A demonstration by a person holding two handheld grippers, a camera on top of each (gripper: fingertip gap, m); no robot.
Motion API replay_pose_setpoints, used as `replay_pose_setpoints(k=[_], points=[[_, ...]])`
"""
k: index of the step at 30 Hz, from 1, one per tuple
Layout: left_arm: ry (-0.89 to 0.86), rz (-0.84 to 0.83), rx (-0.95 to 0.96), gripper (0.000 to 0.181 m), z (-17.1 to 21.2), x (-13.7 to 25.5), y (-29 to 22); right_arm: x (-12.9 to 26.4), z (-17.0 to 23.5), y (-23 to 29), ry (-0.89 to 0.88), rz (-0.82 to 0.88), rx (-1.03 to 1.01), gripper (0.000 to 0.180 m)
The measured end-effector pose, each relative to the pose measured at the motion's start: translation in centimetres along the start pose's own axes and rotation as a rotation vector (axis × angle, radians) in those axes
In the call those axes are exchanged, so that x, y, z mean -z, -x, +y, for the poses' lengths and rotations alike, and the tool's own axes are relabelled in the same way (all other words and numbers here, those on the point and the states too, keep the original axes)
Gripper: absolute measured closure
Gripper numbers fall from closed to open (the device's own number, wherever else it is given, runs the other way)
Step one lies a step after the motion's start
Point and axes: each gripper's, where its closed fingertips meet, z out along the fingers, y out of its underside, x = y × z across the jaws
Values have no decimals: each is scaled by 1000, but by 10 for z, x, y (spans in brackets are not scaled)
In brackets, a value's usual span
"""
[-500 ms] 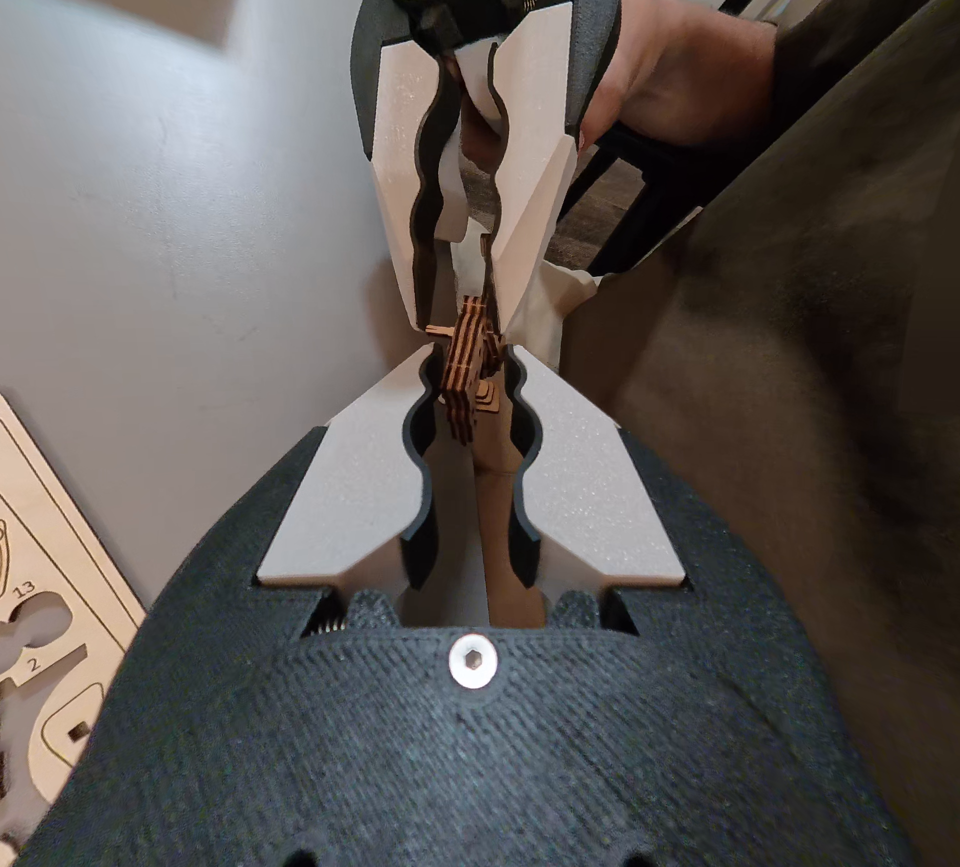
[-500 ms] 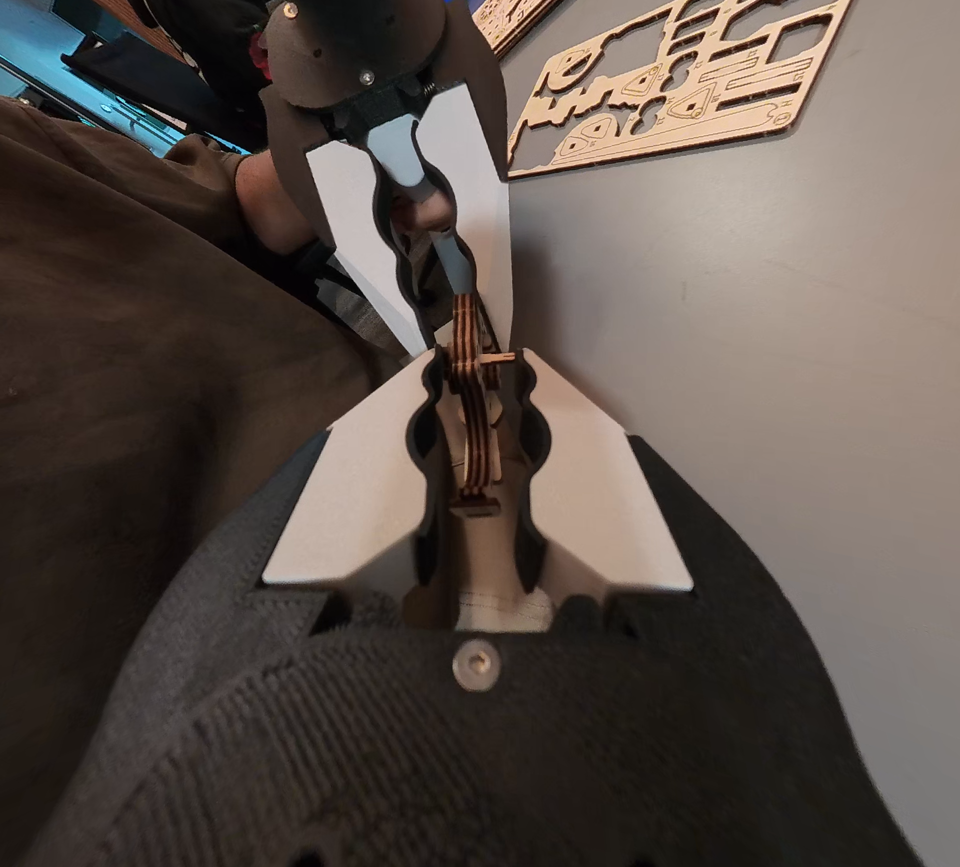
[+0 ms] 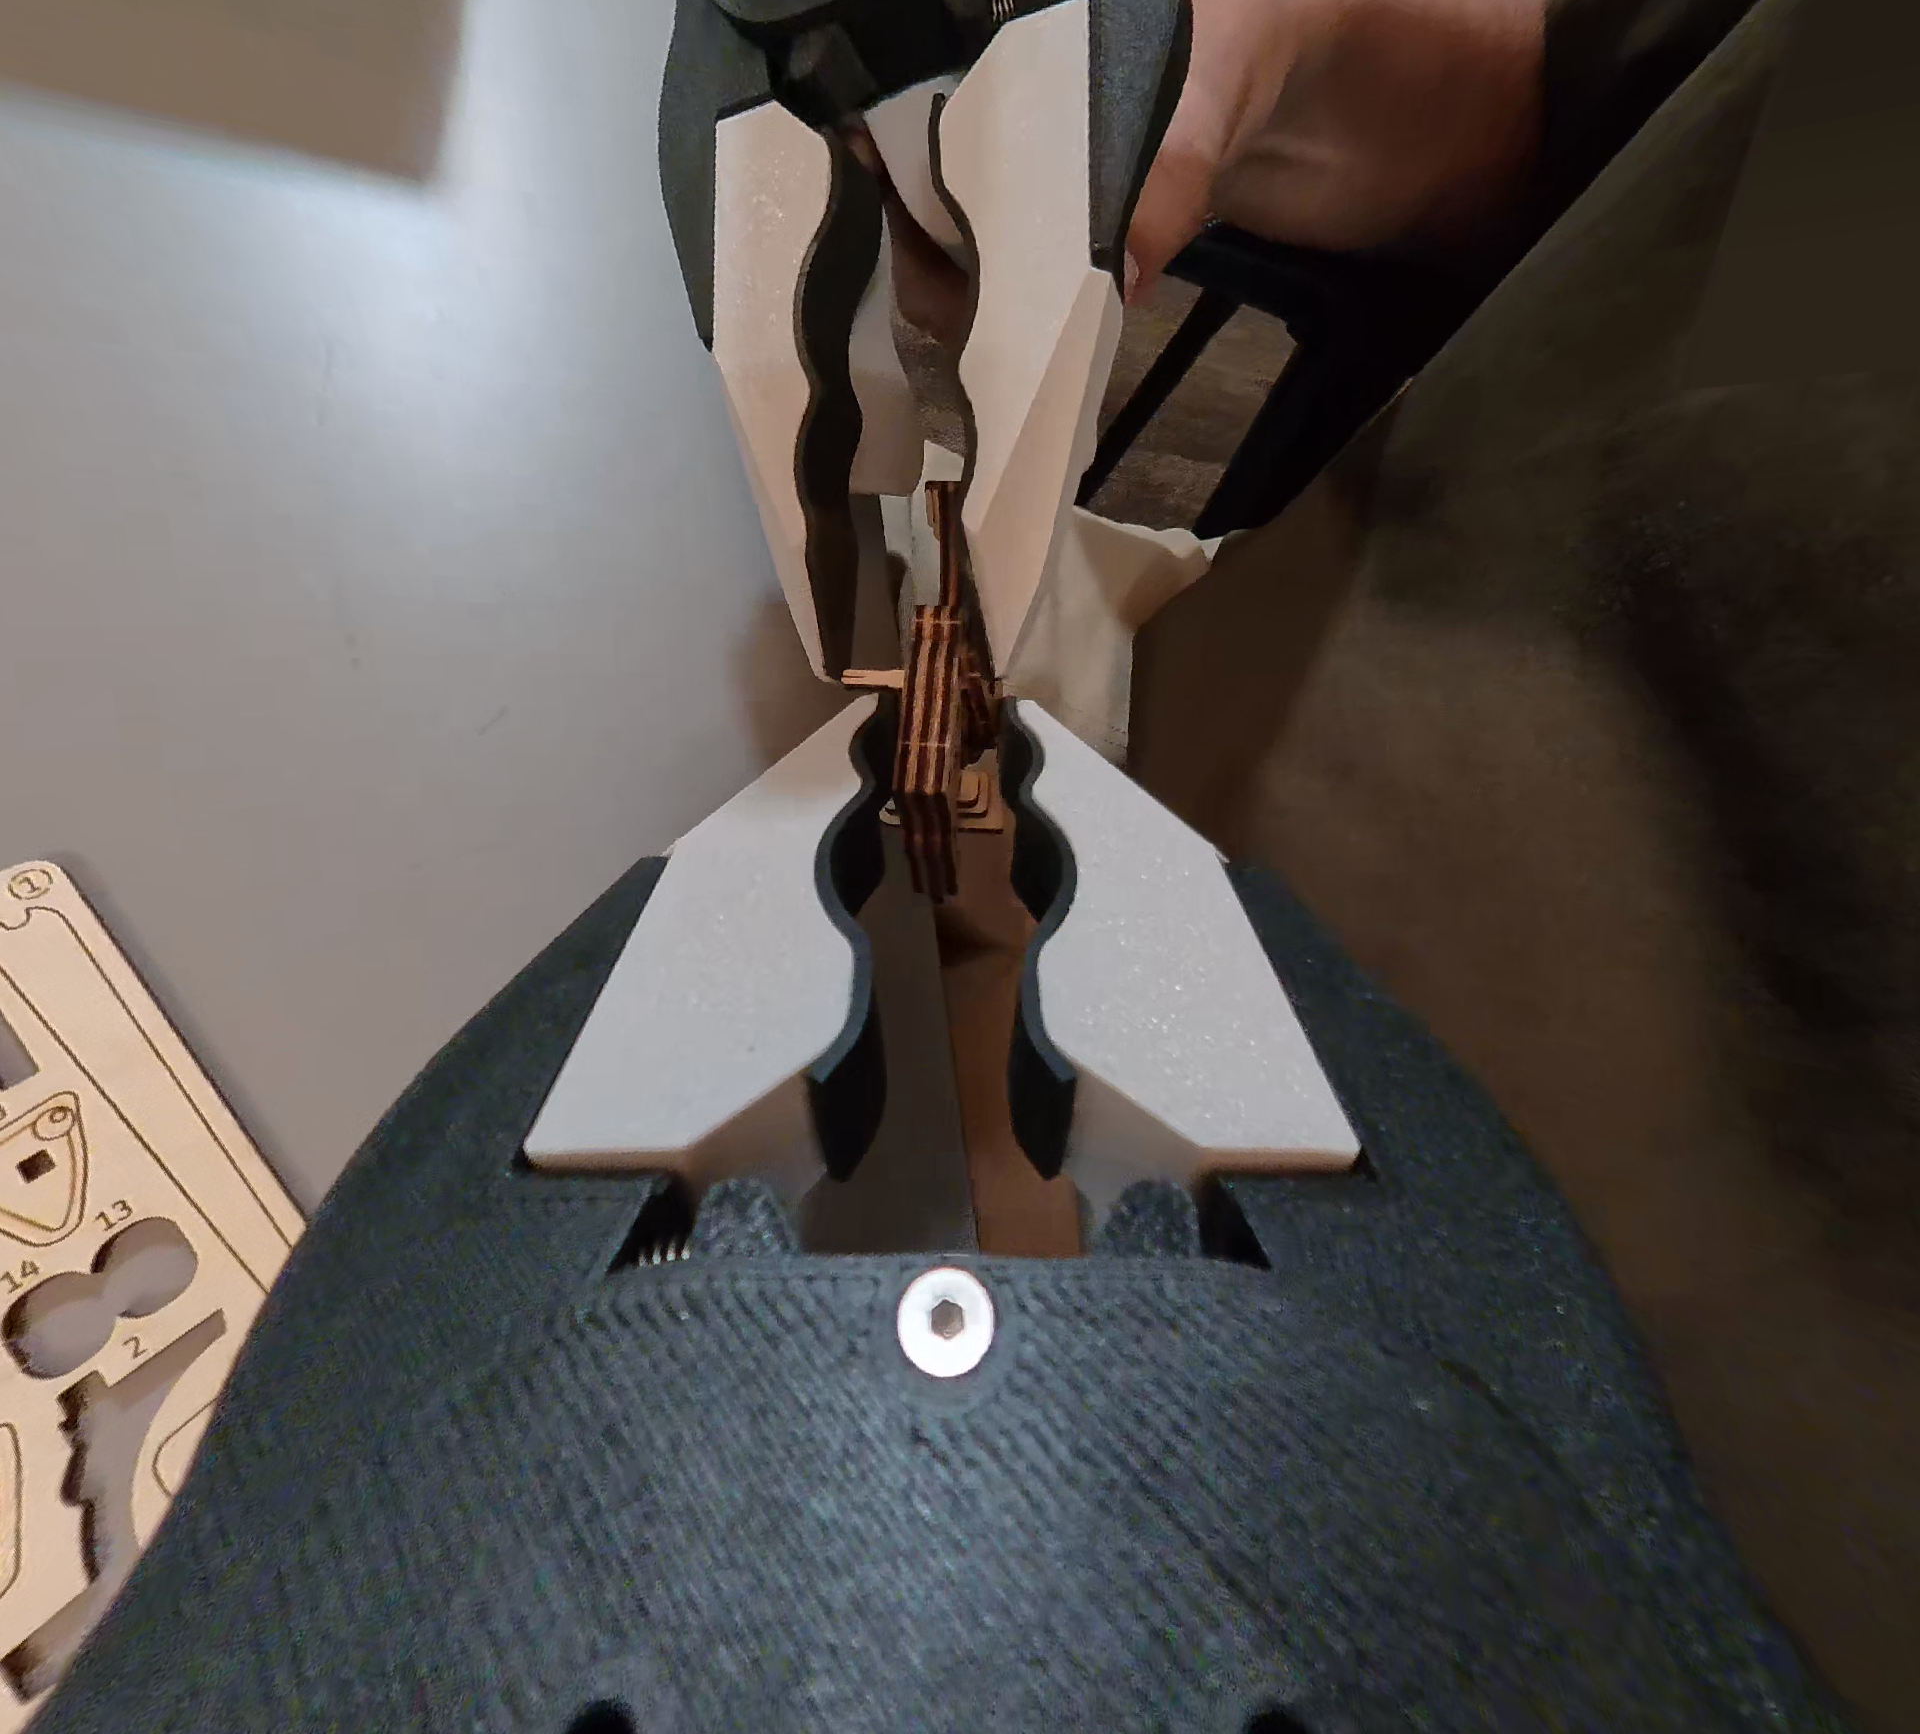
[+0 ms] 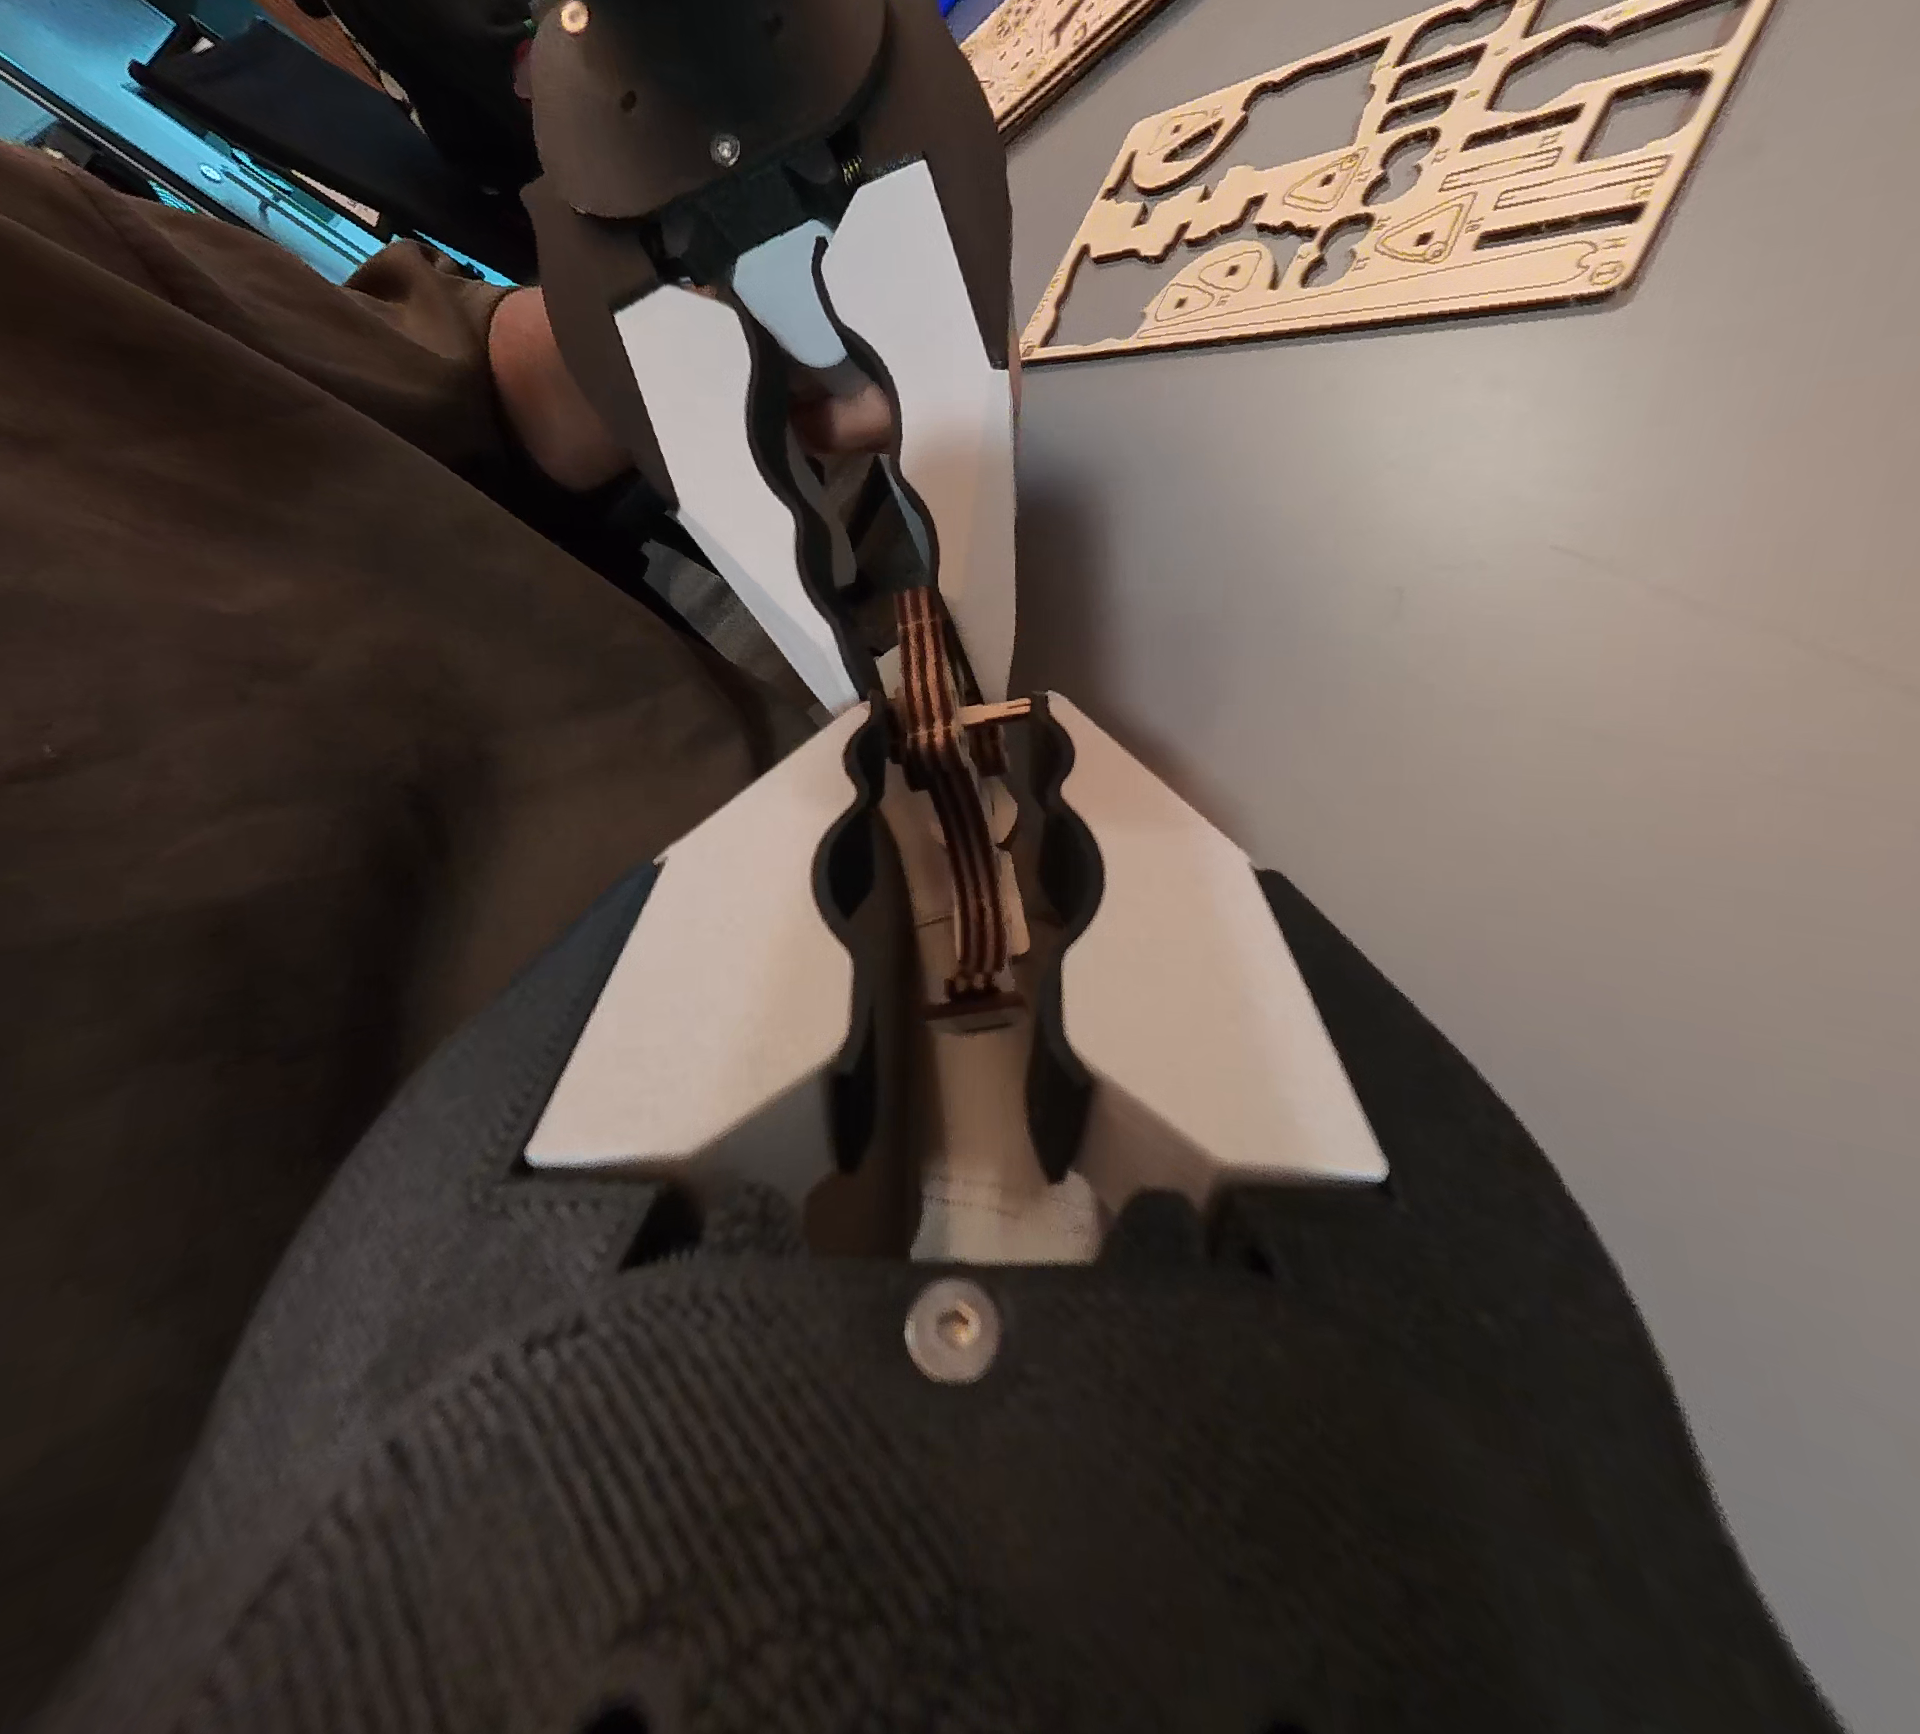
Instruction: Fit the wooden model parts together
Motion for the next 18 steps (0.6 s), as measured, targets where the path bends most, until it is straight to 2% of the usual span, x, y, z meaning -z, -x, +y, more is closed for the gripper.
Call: replay_pose_setpoints(k=[13, 18], points=[[31, -49, -74, 167, -1, 0, -2, 2, 1, 4, 26, 22, 72, 155], [9, -26, -38, 167, -3, 1, -2, 3, -1, 4, 28, 35, 103, 154]])
